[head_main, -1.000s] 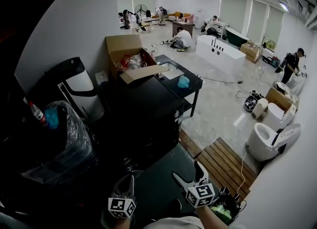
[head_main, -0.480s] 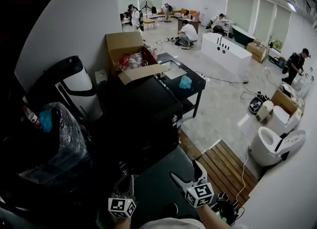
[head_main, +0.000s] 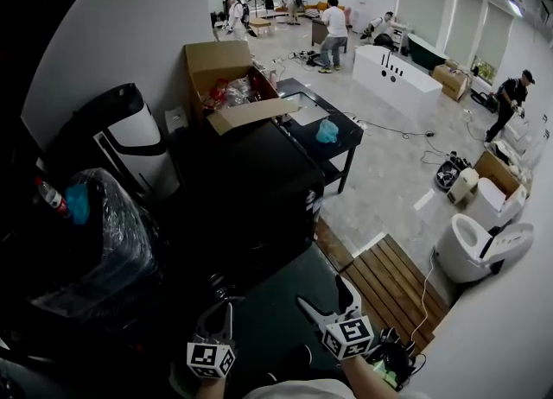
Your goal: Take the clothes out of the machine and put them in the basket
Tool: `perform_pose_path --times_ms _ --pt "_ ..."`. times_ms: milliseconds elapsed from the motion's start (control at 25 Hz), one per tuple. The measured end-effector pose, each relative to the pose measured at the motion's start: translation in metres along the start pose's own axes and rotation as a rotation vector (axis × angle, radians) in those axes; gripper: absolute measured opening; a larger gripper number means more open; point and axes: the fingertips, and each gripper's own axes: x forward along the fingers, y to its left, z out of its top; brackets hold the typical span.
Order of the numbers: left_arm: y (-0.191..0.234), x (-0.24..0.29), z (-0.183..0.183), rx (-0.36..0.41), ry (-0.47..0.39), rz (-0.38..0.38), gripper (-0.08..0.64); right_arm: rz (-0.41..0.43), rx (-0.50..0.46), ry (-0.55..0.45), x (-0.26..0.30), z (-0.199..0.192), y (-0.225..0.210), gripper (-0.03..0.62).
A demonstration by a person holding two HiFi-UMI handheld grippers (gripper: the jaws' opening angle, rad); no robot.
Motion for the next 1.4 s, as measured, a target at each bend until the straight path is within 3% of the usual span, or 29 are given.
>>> perform_pose_path --times_ms 440,840,1400 --pt "0.03 -0.005 -0.033 -0.003 0.003 0.006 0.021 -0.005 -0.002 -0.007 0.019 -0.027 0.012 0.476" --pt "0.033 0.023 -0.097 -0.008 0.007 -0.005 0.021 -0.005 -0.006 -0.033 0.042 -0.073 -0.013 0.471" --pt "0.043 0.083 -0.216 -0.009 -0.009 -0.011 0.021 0.047 0.006 -0.012 0.106 -0.187 -0.053 0.465"
